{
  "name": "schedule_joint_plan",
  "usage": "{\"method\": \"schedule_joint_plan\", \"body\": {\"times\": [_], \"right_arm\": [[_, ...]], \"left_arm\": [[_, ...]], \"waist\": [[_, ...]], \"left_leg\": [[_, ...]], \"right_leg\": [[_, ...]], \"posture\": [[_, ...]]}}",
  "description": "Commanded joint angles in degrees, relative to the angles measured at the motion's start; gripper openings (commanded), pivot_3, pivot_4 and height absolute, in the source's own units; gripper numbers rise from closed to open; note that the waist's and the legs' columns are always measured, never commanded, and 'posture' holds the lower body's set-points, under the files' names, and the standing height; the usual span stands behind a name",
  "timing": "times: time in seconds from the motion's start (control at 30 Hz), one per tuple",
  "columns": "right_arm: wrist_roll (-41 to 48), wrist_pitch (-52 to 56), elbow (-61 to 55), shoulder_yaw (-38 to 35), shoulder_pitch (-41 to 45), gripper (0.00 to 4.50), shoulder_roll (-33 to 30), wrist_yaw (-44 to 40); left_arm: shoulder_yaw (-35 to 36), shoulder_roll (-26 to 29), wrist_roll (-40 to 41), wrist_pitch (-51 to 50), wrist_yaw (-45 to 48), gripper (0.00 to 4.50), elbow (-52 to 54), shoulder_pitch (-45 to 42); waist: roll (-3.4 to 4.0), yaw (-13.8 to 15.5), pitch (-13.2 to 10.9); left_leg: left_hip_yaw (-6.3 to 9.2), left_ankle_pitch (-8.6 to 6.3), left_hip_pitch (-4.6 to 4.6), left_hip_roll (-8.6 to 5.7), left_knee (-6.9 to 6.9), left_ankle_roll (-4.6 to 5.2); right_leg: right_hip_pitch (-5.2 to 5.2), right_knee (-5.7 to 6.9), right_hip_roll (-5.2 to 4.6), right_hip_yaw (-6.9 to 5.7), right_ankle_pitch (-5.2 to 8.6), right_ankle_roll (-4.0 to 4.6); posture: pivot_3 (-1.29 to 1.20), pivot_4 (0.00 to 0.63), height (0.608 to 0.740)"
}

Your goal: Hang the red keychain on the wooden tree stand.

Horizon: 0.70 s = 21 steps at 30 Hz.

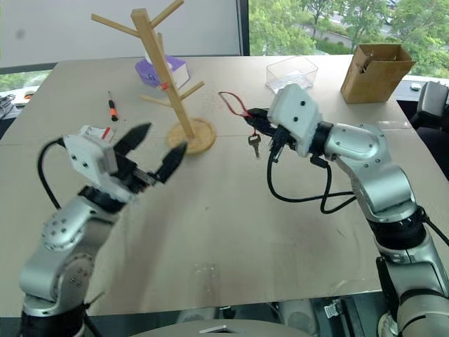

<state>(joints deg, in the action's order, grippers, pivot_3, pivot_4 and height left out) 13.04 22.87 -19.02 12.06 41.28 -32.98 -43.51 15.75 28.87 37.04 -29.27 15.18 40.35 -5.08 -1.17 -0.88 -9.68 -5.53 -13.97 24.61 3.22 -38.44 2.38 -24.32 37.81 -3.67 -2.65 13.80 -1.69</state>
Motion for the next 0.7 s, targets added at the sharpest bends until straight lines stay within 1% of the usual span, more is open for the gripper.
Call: {"method": "schedule_joint_plan", "body": {"times": [0.03,0.2,0.33,0.57,0.7], "right_arm": [[-4.9,-7.5,4.8,3.3,5.1,0.08,2.1,-1.6],[-8.7,-11.8,12.0,5.8,10.1,0.08,7.1,-1.5],[-11.5,-13.9,18.9,7.2,14.6,0.08,11.6,-0.7],[-15.1,-13.7,28.3,6.4,19.7,0.08,16.7,2.1],[-16.4,-14.2,31.3,6.5,21.4,0.08,18.7,3.0]], "left_arm": [[5.5,2.6,7.1,-6.4,-3.9,4.50,1.7,-3.3],[9.0,4.8,10.6,-10.3,-5.9,4.50,1.7,-3.4],[8.4,5.0,10.8,-12.3,-6.1,4.50,2.9,1.1],[8.9,4.7,10.8,-11.8,-6.7,4.50,2.8,1.9],[8.9,4.8,10.7,-11.7,-6.5,4.50,2.8,2.3]], "waist": [[-0.01,0.0,0.0],[-0.03,0.1,0.0],[-0.04,0.1,0.0],[-0.04,0.2,0.0],[-0.04,0.1,0.0]], "left_leg": [[0.00,0.03,0.00,0.00,0.00,-0.04],[-0.02,0.07,0.01,0.00,0.00,-0.11],[-0.07,0.07,-0.01,-0.01,0.00,-0.12],[-0.01,0.10,0.01,-0.01,0.00,-0.18],[-0.01,0.10,0.00,0.00,0.02,-0.18]], "right_leg": [[0.00,0.00,0.00,0.00,0.00,0.00],[0.00,0.02,-0.02,-0.01,-0.01,0.02],[0.00,0.06,-0.03,0.02,-0.01,0.03],[0.00,0.09,-0.06,-0.08,-0.02,0.06],[-0.01,0.09,-0.06,-0.07,-0.02,0.06]], "posture": [[0.00,0.150,0.740],[0.00,0.150,0.740],[0.00,0.150,0.740],[0.00,0.150,0.740],[0.00,0.150,0.740]]}}
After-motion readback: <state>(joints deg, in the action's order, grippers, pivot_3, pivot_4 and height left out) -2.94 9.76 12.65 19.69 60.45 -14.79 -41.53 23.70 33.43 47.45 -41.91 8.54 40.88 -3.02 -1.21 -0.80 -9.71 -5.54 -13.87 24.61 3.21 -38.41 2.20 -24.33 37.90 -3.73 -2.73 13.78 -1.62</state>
